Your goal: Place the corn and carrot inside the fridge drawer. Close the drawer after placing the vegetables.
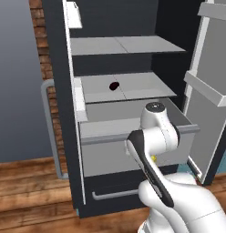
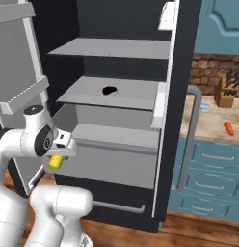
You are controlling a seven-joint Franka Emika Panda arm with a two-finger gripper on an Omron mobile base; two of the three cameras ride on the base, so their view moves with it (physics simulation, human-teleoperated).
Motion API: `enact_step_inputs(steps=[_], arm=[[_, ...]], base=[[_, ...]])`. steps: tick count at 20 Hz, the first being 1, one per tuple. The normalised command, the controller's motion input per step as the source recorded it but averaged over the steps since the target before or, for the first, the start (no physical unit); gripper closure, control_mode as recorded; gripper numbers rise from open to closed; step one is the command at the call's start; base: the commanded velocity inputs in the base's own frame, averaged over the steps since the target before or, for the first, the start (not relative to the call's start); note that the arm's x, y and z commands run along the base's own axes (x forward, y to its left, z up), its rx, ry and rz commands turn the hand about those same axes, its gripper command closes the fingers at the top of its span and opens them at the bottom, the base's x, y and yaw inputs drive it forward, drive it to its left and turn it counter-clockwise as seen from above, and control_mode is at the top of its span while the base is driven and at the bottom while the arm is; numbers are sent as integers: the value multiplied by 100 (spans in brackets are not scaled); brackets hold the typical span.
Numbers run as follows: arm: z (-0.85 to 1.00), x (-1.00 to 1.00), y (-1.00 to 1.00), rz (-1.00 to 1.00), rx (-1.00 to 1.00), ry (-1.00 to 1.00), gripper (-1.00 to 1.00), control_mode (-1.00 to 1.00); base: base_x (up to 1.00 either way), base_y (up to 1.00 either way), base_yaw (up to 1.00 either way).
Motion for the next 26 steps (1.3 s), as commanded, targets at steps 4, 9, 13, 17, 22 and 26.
enact_step_inputs(steps=[4, 9, 13, 17, 22, 26], arm=[[0, 0, 0, 0, 0, 0, 100, 100], [47, 12, 0, 0, 0, -6, 100, -100], [90, 96, 0, 0, -3, 0, 100, -100], [18, 100, 7, 0, 0, 0, 100, -100], [0, 100, 4, 3, 0, 5, 100, -100], [-32, 100, -1, 12, 0, 6, 100, -100]], base=[[24, 0, -15], [0, 0, -1], [0, 0, 0], [0, 0, 0], [0, 0, 0], [0, 0, 0]])
